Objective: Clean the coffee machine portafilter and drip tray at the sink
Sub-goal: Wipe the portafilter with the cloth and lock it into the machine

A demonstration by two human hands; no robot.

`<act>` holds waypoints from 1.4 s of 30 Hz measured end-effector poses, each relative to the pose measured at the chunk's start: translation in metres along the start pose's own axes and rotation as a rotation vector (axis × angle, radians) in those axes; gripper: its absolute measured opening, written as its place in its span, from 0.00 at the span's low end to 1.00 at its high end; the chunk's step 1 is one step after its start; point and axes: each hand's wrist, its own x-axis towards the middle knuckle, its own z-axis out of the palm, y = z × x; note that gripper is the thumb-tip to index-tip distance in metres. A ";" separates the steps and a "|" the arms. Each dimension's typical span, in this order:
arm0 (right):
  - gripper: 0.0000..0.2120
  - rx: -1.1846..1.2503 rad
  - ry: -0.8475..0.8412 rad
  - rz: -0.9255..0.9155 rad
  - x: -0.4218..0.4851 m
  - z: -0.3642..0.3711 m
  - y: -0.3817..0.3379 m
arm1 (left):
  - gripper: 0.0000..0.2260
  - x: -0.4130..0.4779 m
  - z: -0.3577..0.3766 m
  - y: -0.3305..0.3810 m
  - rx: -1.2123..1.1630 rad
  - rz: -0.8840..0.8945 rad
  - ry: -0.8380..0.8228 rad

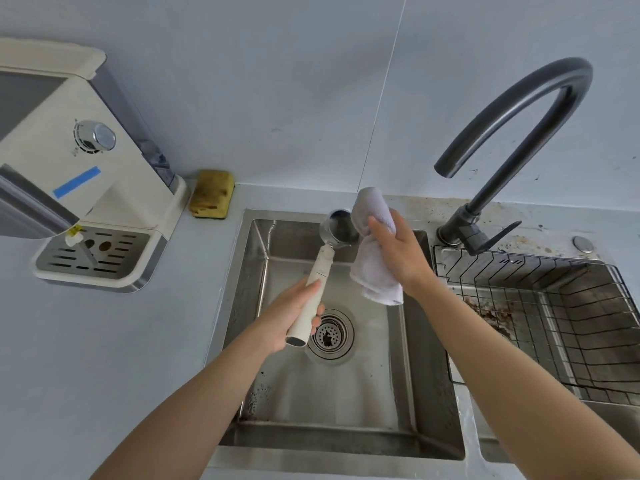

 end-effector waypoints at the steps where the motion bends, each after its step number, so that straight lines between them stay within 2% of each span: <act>1: 0.14 -0.120 0.015 -0.038 0.005 0.000 -0.002 | 0.05 -0.001 0.001 0.000 0.044 0.005 -0.007; 4: 0.17 -0.468 0.032 -0.142 0.012 0.003 -0.003 | 0.06 -0.002 0.004 -0.002 0.094 0.012 -0.014; 8: 0.15 -0.824 -0.020 -0.208 0.010 0.009 -0.001 | 0.03 -0.003 0.005 -0.005 0.059 0.016 -0.004; 15: 0.09 -1.176 -0.092 -0.086 0.008 0.025 -0.016 | 0.01 -0.001 0.009 -0.008 0.141 0.062 0.035; 21: 0.11 -1.232 -0.310 -0.032 0.026 0.023 -0.022 | 0.03 0.000 0.002 -0.003 0.237 0.087 0.061; 27: 0.10 -1.300 -0.474 -0.156 0.039 0.008 -0.036 | 0.02 0.001 -0.003 0.003 0.246 0.094 0.033; 31: 0.07 -1.486 -0.544 -0.228 0.041 -0.003 -0.043 | 0.03 0.006 0.000 0.008 0.256 0.052 0.018; 33: 0.09 -1.589 -0.511 -0.358 0.044 -0.005 -0.034 | 0.04 0.009 0.000 0.010 0.244 0.021 0.018; 35: 0.14 -1.533 -0.470 -0.396 0.048 -0.008 -0.020 | 0.05 0.009 -0.002 0.011 0.234 -0.002 0.013; 39: 0.13 -1.180 -0.504 -0.173 0.052 -0.009 -0.015 | 0.06 0.006 -0.007 0.008 0.222 -0.027 0.007; 42: 0.15 -1.093 -0.475 -0.112 0.053 -0.005 -0.017 | 0.05 0.005 -0.004 0.006 0.209 -0.022 0.019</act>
